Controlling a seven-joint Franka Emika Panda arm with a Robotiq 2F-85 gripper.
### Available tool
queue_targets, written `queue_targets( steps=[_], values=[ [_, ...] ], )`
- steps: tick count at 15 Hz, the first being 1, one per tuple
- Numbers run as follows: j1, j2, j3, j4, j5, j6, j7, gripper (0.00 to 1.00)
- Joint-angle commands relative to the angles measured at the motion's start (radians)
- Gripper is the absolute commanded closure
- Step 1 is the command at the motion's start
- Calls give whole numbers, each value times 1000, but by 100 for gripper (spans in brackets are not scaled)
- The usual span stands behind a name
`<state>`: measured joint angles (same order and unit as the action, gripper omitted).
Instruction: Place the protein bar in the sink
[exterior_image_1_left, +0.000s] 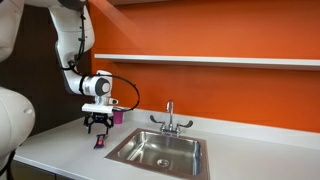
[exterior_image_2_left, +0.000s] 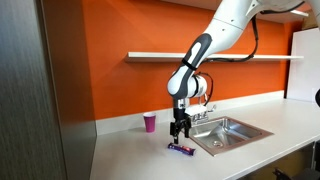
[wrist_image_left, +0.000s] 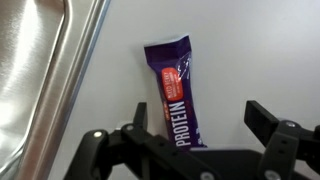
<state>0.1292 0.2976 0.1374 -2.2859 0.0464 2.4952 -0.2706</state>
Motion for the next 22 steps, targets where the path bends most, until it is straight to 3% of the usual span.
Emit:
queue_targets(
  steps=[1,22],
  values=[
    [-12,19,12,15,-19,46,1,0],
    [-3,117,3,29,-90,104,22,0]
  ],
)
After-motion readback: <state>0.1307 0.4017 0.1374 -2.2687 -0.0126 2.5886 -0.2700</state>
